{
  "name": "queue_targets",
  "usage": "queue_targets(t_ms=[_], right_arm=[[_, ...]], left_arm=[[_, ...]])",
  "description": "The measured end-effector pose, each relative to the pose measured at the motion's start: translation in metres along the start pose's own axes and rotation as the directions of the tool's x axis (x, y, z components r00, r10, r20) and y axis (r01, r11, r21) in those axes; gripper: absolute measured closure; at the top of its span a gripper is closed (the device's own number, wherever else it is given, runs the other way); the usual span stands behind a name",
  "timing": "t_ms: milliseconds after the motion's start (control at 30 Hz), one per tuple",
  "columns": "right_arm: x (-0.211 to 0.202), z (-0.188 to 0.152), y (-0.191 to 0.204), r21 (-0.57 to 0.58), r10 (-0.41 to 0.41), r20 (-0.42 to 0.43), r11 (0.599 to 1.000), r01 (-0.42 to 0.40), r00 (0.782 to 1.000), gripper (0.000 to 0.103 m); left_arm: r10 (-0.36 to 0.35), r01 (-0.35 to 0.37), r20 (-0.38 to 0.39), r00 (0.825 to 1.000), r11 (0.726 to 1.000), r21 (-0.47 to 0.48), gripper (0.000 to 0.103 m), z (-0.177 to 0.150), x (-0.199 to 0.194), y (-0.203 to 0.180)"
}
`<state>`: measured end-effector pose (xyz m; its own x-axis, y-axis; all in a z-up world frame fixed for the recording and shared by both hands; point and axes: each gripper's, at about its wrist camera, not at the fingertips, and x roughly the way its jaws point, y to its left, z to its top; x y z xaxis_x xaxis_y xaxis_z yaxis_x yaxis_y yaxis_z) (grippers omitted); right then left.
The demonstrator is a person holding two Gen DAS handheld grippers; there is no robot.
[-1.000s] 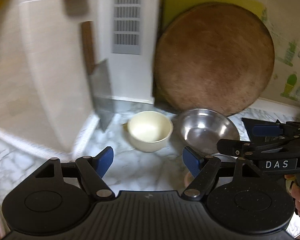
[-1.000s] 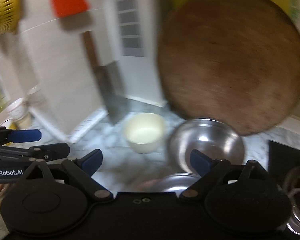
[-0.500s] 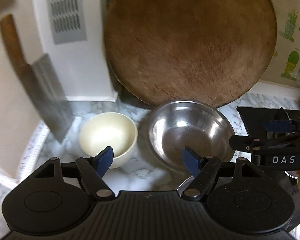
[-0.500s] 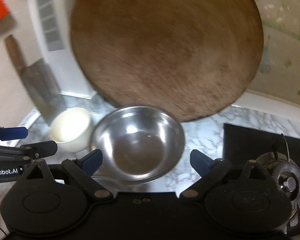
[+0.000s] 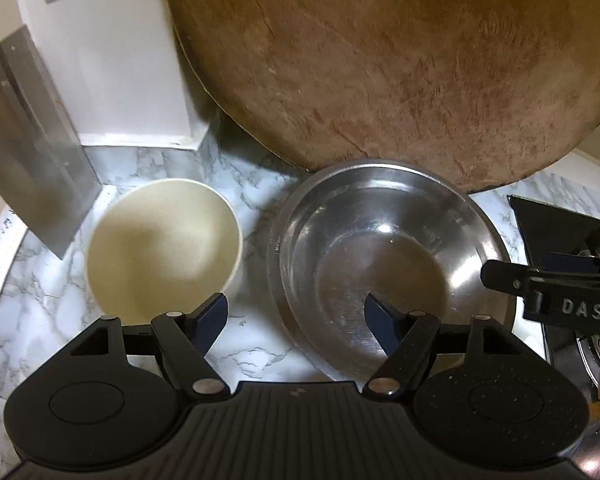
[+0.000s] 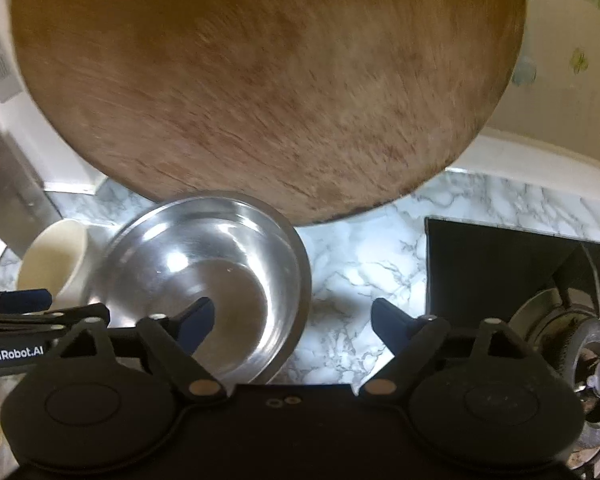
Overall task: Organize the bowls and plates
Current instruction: 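Close both grippers on the steel bowl's rim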
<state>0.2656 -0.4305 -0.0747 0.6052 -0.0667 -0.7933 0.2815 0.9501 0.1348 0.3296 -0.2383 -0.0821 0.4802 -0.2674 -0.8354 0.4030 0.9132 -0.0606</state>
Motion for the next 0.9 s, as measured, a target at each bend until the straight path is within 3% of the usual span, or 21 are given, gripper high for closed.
queue_targets(t_ms=[67, 333, 700, 767, 900], right_arm=[[0.008, 0.0, -0.003, 0.013, -0.002, -0.011, 1.0, 0.003, 1.0, 0.027], [0.022, 0.0, -0.009, 0.057, 0.02, -0.037, 0.998, -0.018, 0.999, 0.047], [0.026, 0.0, -0.014, 0.086, 0.045, -0.048, 0.995, -0.04, 0.998, 0.078], [0.026, -0.001, -0.013, 0.084, 0.046, -0.047, 0.996, -0.042, 0.998, 0.09], [0.023, -0.001, -0.012, 0.078, 0.037, -0.039, 0.996, -0.034, 0.999, 0.09]], left_arm=[[-0.007, 0.007, -0.009, 1.0, 1.0, 0.0, 0.028, 0.0, 0.005, -0.001], [-0.023, 0.022, -0.041, 0.999, 1.0, -0.016, 0.06, 0.001, 0.016, -0.004], [0.014, -0.017, -0.055, 0.998, 0.999, -0.047, 0.086, 0.005, 0.022, 0.003], [0.004, -0.007, -0.054, 0.999, 0.998, -0.055, 0.087, 0.006, 0.021, 0.004], [0.001, -0.003, -0.044, 0.999, 0.998, -0.056, 0.087, 0.007, 0.017, 0.004]])
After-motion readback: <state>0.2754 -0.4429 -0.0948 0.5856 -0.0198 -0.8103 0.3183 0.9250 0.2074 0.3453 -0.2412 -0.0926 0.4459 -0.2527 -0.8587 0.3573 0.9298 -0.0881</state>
